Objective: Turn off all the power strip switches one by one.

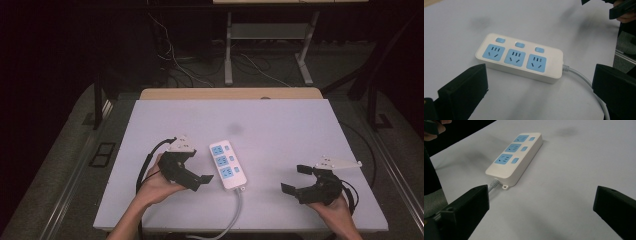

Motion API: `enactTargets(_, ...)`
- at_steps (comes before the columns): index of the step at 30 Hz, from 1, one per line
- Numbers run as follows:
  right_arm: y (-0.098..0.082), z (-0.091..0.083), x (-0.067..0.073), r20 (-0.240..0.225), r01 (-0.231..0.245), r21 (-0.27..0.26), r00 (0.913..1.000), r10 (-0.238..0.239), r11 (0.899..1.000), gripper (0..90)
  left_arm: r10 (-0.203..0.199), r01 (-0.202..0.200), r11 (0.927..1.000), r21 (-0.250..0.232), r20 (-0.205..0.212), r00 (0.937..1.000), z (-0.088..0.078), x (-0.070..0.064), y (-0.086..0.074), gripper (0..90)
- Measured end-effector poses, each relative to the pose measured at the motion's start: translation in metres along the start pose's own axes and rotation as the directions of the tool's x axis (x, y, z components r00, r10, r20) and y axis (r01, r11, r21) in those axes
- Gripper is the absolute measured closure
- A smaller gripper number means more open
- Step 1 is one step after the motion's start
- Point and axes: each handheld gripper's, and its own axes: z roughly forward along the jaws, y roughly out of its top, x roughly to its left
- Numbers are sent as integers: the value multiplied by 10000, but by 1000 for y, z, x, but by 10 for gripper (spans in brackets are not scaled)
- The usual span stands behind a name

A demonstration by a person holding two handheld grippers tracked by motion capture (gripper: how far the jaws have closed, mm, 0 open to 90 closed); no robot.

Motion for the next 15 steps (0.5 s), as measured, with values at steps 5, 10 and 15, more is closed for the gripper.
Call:
enactTargets(5, 0, 0, 0, -17, 8, -1, 10000, -8, 10000, 0, 179, -180, 9997, 135, 61, 9998, 3, 0, 7, 0)
enactTargets(10, 0, 0, 0, -15, 22, 23, 10000, -22, 10000, 0, 320, -323, 9991, 280, 144, 9994, 8, 1, 14, 0)
enactTargets(15, -1, 0, 0, -13, 29, 33, 10000, -29, 10000, 0, 454, -464, 9980, 431, 226, 9987, 14, 2, 21, 0)
